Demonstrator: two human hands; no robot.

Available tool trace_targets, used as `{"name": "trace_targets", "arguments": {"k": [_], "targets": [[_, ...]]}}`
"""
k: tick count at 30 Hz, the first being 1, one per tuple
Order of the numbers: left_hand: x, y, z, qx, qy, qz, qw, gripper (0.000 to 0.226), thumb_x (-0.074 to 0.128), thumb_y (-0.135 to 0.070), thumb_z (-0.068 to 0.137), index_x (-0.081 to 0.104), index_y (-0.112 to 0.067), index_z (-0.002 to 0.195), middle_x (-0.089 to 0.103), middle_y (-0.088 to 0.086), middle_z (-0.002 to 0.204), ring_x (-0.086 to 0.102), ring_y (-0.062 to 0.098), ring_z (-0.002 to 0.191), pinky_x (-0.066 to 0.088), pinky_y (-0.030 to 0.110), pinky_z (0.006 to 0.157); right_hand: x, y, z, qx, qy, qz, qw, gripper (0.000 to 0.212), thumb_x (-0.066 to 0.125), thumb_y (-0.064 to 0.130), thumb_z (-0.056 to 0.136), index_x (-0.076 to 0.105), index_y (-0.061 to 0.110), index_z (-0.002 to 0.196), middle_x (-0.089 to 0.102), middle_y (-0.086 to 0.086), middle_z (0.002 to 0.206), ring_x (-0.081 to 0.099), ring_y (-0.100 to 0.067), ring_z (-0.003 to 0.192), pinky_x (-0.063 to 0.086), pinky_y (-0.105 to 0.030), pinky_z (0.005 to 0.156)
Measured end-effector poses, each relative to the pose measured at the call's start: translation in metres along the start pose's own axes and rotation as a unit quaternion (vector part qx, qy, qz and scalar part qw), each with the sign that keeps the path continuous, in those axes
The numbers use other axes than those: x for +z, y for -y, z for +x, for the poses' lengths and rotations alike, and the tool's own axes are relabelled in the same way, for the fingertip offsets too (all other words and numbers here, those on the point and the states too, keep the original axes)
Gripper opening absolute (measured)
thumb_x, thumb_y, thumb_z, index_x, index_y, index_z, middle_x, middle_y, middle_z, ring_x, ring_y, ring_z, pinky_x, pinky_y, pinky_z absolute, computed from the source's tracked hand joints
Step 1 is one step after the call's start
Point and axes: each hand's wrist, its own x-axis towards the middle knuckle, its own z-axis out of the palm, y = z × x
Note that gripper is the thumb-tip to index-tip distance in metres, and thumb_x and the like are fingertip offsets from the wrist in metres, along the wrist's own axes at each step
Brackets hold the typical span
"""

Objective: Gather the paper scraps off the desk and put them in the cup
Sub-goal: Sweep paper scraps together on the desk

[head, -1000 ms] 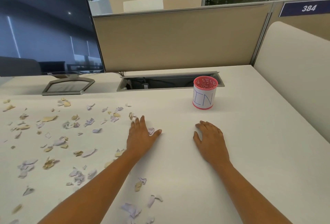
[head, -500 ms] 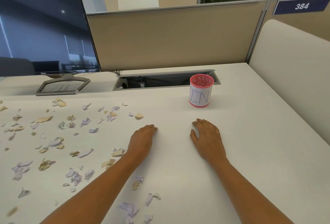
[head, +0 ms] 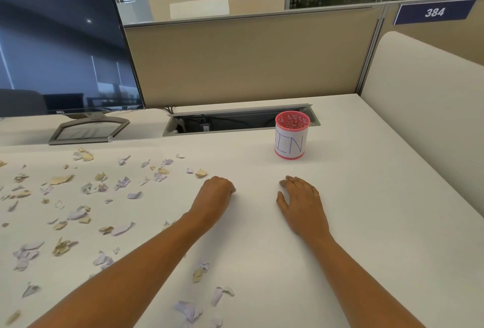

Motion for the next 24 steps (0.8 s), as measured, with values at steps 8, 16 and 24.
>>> {"name": "trace_targets", "arguments": {"k": [8, 16, 24], "targets": [[-0.047, -0.067, 0.063, 0.028, -0.086, -0.134, 0.987, 0.022, 0.059, -0.010, 0.089, 0.069, -0.004, 0.107, 0.071, 0.012, 0.108, 0.066, 0.023, 0.096, 0.047, 0.024, 0.090, -0.001, 0.001, -0.001, -0.005, -0.009, 0.000, 1.000, 0.036, 0.043, 0.028, 0.094, 0.052, 0.016, 0.126, 0.047, 0.000, 0.141, 0.038, -0.015, 0.134, 0.024, -0.035, 0.114], [-0.079, -0.122, 0.125, 0.075, -0.137, -0.177, 0.972, 0.020, 0.056, -0.002, 0.088, 0.071, 0.001, 0.102, 0.072, 0.015, 0.104, 0.067, 0.026, 0.094, 0.051, 0.028, 0.091, -0.002, 0.002, -0.001, -0.013, -0.023, 0.009, 1.000, 0.034, 0.046, 0.024, 0.092, 0.055, 0.013, 0.123, 0.051, -0.004, 0.137, 0.044, -0.018, 0.130, 0.029, -0.037, 0.111], [-0.062, -0.128, 0.156, 0.037, -0.059, -0.163, 0.984, 0.025, 0.050, -0.006, 0.093, 0.067, 0.000, 0.111, 0.067, 0.018, 0.113, 0.062, 0.030, 0.105, 0.050, 0.036, 0.096, -0.002, 0.003, -0.001, -0.012, -0.031, 0.019, 0.999, 0.033, 0.050, 0.022, 0.091, 0.058, 0.011, 0.120, 0.054, -0.006, 0.134, 0.048, -0.020, 0.127, 0.031, -0.039, 0.110]]}}
